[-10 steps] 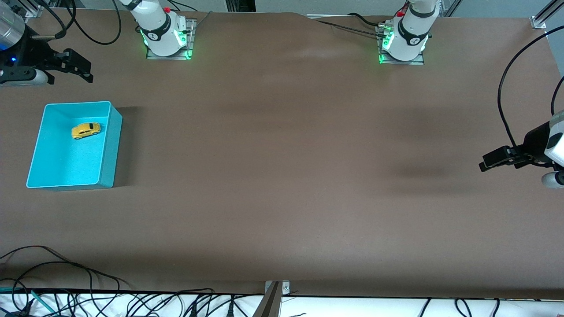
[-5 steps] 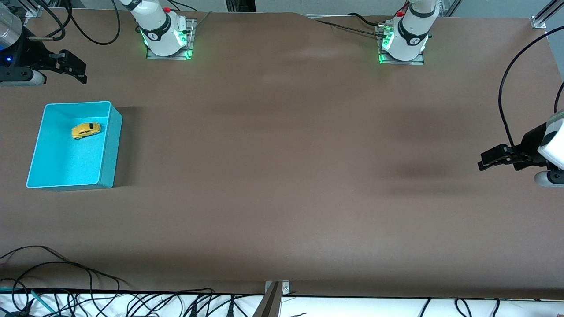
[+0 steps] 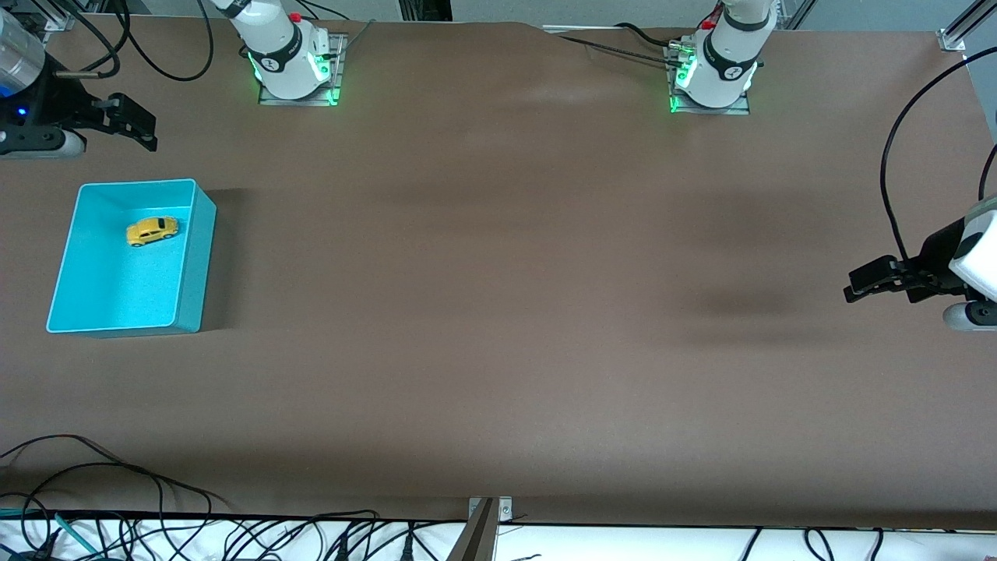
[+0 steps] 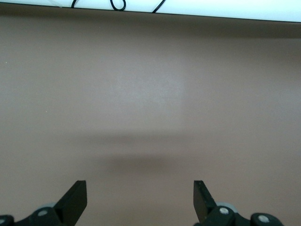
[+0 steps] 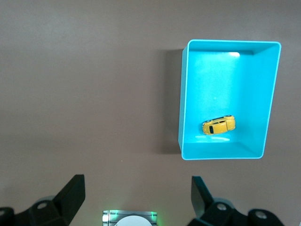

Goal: Wind up and store yellow beetle car

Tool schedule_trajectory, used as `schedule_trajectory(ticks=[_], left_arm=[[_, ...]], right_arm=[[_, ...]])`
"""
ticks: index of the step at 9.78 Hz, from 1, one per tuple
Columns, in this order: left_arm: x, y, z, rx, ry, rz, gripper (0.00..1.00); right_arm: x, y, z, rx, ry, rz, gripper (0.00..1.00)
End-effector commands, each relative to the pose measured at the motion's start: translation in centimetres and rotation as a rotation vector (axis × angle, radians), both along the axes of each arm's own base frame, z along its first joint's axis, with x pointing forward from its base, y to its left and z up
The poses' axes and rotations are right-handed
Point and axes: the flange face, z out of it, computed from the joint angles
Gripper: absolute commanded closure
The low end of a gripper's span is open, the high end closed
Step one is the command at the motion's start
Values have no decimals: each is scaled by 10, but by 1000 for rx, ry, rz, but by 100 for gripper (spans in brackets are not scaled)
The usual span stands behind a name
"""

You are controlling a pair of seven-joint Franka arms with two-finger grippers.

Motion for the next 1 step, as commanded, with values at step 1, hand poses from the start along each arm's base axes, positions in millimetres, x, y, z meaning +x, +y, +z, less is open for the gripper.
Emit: schedule_trajectory(ticks=[1], left_arm=[[-2, 0, 2, 18, -11, -24, 0]], right_arm=[[9, 5, -7, 3, 11, -1, 0]])
